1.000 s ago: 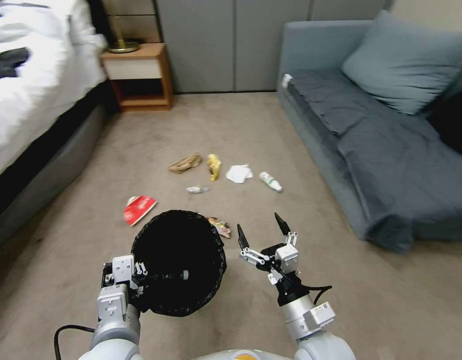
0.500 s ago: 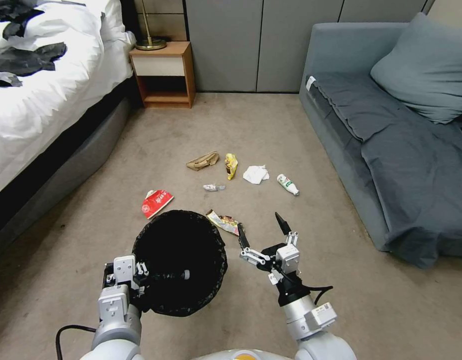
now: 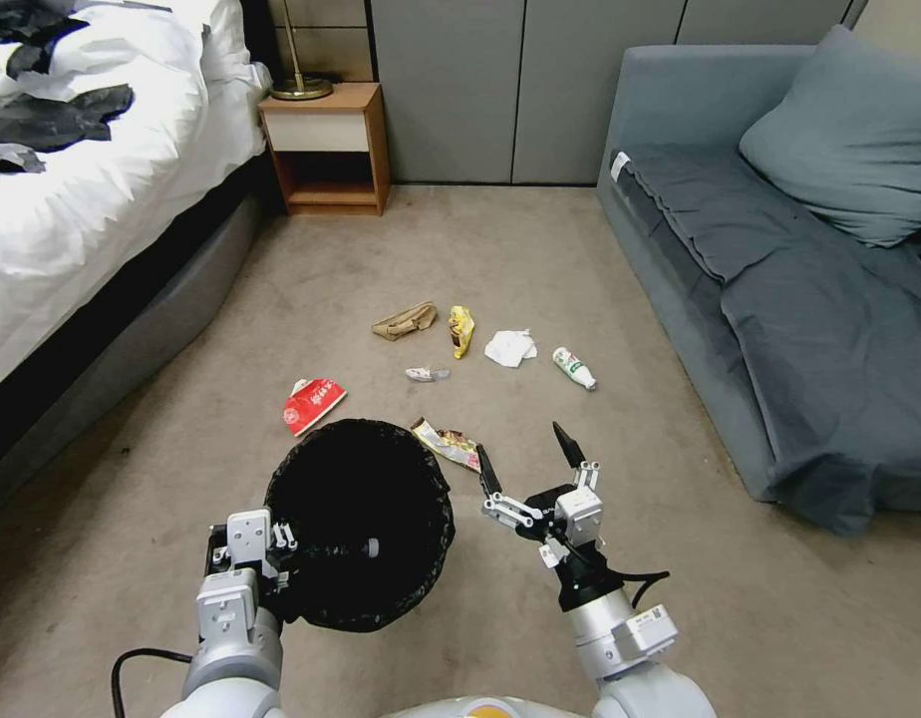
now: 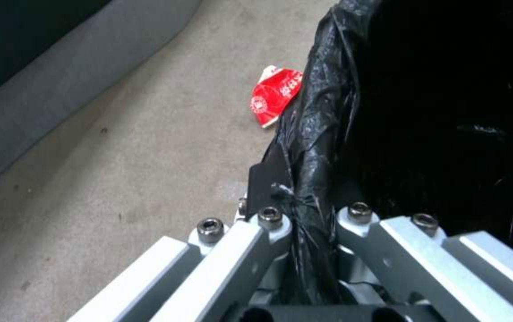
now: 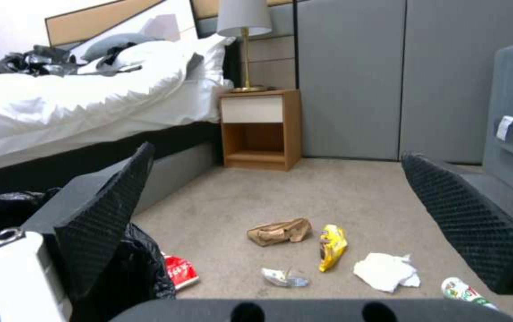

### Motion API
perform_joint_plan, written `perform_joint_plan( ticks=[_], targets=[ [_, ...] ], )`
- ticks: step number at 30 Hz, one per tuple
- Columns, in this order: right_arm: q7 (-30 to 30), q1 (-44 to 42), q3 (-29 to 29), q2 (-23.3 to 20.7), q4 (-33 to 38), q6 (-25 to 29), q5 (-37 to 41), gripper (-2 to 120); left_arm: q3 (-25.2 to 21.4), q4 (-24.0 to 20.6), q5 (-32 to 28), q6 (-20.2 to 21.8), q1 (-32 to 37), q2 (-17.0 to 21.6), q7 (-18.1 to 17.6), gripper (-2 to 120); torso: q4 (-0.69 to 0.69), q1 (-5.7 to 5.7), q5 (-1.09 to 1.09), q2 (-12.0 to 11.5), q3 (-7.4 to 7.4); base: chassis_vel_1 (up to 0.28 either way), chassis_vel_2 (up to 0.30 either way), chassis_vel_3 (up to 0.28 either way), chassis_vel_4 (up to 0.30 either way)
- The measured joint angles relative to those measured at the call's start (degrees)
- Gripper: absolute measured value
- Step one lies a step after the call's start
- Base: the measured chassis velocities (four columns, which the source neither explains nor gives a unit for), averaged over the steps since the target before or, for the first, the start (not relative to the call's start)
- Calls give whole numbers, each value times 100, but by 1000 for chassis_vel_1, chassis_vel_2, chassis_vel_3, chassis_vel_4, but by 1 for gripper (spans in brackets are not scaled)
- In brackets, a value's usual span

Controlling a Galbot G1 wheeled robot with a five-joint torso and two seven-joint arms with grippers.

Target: Pick up the trash bin, then pick up the garbage from the floor and place it into the trash bin.

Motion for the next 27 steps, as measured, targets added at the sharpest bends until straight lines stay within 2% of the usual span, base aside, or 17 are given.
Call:
perform_joint_plan(
  ticks=[9, 27],
  targets=[
    [-22, 8, 15, 10, -44, 42, -2, 100, 0, 0, 5, 0, -17, 6, 1, 1, 0, -1, 0, 0, 0, -31, 30, 28, -26],
    [-59, 40, 34, -33, -67, 42, 13, 100, -74, -6, -21, 6, -45, 15, 7, 1, 0, 1, 0, 0, 1, -178, 172, 179, -174]
  ],
)
